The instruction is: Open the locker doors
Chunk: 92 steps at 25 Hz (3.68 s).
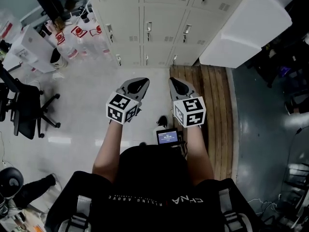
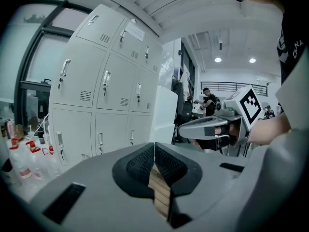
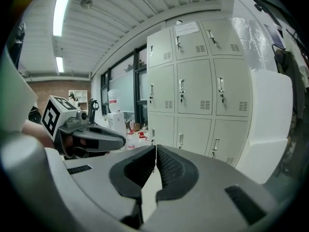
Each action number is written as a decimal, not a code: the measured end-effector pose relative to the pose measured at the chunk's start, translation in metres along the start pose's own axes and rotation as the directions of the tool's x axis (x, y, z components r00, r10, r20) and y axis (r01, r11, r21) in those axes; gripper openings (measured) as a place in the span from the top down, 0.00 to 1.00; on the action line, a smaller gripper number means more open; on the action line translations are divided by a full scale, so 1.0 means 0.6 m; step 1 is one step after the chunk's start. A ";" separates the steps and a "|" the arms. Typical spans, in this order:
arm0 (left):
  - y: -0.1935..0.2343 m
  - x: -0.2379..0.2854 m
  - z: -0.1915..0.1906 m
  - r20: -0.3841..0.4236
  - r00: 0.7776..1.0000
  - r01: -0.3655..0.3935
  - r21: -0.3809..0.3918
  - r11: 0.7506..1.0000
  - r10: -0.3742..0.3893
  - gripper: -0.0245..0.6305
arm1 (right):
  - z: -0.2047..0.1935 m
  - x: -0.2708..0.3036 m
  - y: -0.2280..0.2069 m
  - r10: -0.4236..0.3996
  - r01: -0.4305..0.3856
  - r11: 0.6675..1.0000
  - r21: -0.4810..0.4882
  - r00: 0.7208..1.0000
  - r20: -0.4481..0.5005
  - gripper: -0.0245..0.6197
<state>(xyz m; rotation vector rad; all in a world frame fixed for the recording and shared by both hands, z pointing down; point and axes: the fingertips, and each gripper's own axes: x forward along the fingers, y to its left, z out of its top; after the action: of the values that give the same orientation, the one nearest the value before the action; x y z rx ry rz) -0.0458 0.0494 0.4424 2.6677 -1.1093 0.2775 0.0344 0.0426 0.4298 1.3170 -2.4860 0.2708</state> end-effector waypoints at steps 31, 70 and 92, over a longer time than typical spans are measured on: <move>0.337 0.277 0.097 -0.038 0.980 -0.197 -0.057 0.979 0.195 0.93 | 0.093 0.341 -0.294 0.064 -0.061 0.997 0.055 0.996 -0.059 0.91; 0.563 0.417 0.170 -0.077 0.990 -0.120 0.031 0.992 0.122 0.93 | 0.232 0.619 -0.330 0.113 -0.118 0.991 -0.058 0.990 -0.085 0.91; 0.579 0.522 0.052 -0.197 0.973 -0.127 -0.024 0.992 0.120 0.93 | 0.121 0.689 -0.382 0.109 -0.164 0.969 -0.184 0.955 -0.275 0.91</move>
<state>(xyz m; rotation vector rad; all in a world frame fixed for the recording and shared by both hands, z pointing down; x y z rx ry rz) -0.0740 -0.4069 0.5459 2.4801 -1.2058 0.5247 -0.0071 -0.4259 0.5153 0.9603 -2.3113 0.1996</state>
